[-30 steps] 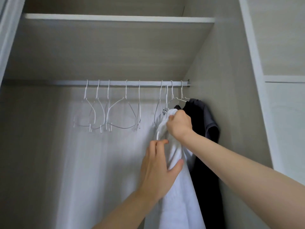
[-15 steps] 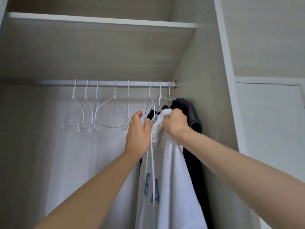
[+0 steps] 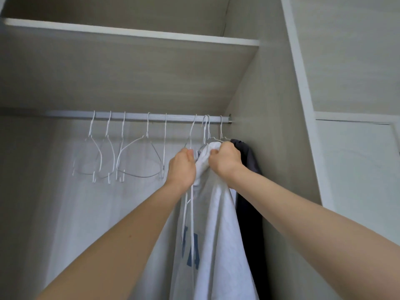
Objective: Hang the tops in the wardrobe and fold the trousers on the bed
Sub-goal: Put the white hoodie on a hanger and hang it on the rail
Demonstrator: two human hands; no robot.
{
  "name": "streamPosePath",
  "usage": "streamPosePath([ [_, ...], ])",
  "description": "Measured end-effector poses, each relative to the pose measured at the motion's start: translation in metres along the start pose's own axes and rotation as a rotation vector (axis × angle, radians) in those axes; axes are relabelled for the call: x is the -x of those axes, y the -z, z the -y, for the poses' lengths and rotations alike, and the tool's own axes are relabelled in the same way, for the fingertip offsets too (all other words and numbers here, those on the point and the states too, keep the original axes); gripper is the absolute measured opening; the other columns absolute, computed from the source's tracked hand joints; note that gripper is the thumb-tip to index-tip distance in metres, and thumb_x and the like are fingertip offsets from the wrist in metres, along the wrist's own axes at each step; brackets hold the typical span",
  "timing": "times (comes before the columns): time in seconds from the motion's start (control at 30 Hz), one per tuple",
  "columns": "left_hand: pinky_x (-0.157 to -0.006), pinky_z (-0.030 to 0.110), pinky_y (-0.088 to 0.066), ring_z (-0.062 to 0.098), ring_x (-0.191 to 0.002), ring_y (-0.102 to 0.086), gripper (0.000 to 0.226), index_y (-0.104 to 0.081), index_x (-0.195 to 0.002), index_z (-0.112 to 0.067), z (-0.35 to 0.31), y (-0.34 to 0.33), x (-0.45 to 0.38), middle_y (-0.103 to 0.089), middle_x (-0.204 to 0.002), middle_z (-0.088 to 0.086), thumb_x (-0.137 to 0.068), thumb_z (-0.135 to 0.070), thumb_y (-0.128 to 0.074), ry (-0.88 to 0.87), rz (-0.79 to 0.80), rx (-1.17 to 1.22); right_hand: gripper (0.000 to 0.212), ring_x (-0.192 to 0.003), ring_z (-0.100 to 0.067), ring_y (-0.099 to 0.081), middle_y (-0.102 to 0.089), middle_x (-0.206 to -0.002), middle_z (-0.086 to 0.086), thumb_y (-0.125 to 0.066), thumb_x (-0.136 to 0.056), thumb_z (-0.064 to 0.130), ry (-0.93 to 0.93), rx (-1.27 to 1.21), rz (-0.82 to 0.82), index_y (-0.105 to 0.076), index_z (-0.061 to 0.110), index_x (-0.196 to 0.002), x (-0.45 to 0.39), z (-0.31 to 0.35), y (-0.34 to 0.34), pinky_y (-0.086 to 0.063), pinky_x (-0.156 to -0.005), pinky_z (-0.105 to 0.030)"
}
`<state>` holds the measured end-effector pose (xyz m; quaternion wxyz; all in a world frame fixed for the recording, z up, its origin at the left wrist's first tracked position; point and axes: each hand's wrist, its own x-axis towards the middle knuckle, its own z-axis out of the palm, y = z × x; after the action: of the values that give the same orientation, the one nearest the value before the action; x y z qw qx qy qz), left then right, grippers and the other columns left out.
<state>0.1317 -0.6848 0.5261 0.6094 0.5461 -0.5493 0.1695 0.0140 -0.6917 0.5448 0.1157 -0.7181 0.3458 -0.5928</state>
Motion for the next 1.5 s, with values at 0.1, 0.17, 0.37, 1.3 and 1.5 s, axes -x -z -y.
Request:
streamPosePath([
  [0.1,-0.068,0.035,-0.03,0.039,-0.086,-0.049,0.033,-0.05,-0.095,0.0,0.007,0.011,0.0,-0.058,-0.094,0.023,-0.106,-0.019,-0.025,0.018,-0.158,-0.097,0.014,-0.106,-0.031,-0.056,-0.057,-0.118,-0.017,-0.049,-0.093,0.011,-0.016,-0.018,0.007,-0.055,0.003,-0.104,-0.006,0.009,0.001,-0.039,-0.073,-0.027],
  [0.17,-0.065,0.033,-0.026,0.03,-0.075,-0.042,0.029,-0.045,-0.091,-0.005,0.012,0.019,0.0,-0.052,-0.087,0.017,-0.106,-0.02,-0.024,0.049,-0.205,-0.083,0.004,-0.103,-0.028,-0.056,-0.057,-0.117,-0.016,-0.049,-0.093,0.011,-0.012,-0.027,0.005,-0.05,0.009,-0.096,-0.012,0.015,-0.001,-0.04,-0.074,-0.028],
  [0.37,-0.053,0.032,-0.02,0.018,-0.061,-0.037,0.03,-0.046,-0.091,-0.004,0.024,0.027,-0.003,-0.048,-0.081,0.012,-0.107,-0.019,-0.026,0.059,-0.293,-0.078,0.021,-0.096,-0.029,-0.055,-0.057,-0.117,-0.014,-0.05,-0.091,0.009,-0.039,-0.092,-0.024,-0.042,0.009,-0.072,-0.041,0.041,-0.017,-0.04,-0.073,-0.028],
  [1.3,-0.087,0.041,-0.057,0.047,-0.131,-0.044,0.098,-0.037,-0.14,-0.007,0.096,-0.043,0.116,-0.044,-0.145,0.007,-0.052,0.006,-0.079,-0.552,-0.018,-0.534,0.056,-0.112,-0.037,-0.046,-0.03,-0.142,-0.028,-0.038,-0.09,0.003,0.45,0.758,-0.162,-0.02,-0.005,-0.143,-0.005,-0.014,-0.109,-0.042,-0.076,-0.043],
  [1.5,-0.079,0.019,-0.055,0.027,-0.126,-0.054,0.11,-0.038,-0.143,-0.018,0.146,-0.046,0.139,-0.032,-0.153,-0.002,-0.043,0.013,-0.07,-0.569,0.019,-0.549,0.053,-0.143,-0.045,-0.009,0.004,-0.152,-0.036,-0.022,-0.097,0.006,0.614,0.881,-0.023,-0.007,-0.014,-0.145,-0.006,-0.04,-0.118,-0.024,-0.113,-0.045],
])
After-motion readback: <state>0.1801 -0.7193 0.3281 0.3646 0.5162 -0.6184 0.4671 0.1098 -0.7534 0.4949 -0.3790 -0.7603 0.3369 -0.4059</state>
